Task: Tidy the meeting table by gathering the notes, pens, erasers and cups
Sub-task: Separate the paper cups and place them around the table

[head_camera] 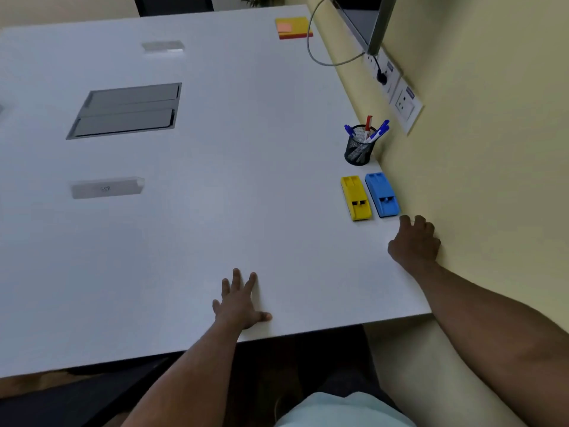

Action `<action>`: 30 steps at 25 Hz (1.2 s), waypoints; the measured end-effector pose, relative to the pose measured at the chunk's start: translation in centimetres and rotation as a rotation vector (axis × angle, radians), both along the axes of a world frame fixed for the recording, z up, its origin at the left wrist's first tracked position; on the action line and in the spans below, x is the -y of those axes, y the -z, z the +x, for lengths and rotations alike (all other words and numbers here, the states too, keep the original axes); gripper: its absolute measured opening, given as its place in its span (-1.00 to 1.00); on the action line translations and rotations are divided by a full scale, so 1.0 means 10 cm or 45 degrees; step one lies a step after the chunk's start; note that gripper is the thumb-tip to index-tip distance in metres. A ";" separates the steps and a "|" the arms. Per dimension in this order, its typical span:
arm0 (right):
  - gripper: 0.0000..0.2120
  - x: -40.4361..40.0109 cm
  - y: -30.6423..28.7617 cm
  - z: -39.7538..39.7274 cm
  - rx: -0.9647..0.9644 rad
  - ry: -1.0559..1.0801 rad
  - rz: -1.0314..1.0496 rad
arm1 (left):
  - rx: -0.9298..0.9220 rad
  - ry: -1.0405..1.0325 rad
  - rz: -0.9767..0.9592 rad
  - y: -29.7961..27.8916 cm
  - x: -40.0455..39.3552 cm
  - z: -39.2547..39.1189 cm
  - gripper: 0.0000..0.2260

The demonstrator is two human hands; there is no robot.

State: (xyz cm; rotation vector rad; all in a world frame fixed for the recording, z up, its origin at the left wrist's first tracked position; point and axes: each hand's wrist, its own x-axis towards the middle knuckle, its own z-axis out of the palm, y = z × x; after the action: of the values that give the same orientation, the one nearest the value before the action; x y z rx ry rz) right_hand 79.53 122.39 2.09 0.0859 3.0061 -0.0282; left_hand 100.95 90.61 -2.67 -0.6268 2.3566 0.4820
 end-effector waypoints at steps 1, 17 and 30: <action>-0.48 0.00 0.00 -0.02 0.019 0.047 -0.065 | -0.007 -0.004 -0.001 0.01 0.01 0.00 0.02; -0.84 1.30 -0.27 0.64 1.062 0.811 -2.557 | -0.446 -0.690 0.978 -0.60 -0.10 -0.48 0.06; -0.77 2.09 -0.06 0.52 1.025 0.007 -1.575 | -0.939 -1.362 1.081 -0.64 0.23 -0.86 -0.31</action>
State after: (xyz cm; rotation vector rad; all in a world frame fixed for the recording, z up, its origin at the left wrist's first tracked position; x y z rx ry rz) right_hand 84.76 101.51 2.72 -0.0272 1.7651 -1.3939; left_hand 92.35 88.28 3.76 -1.3752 1.8449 2.3284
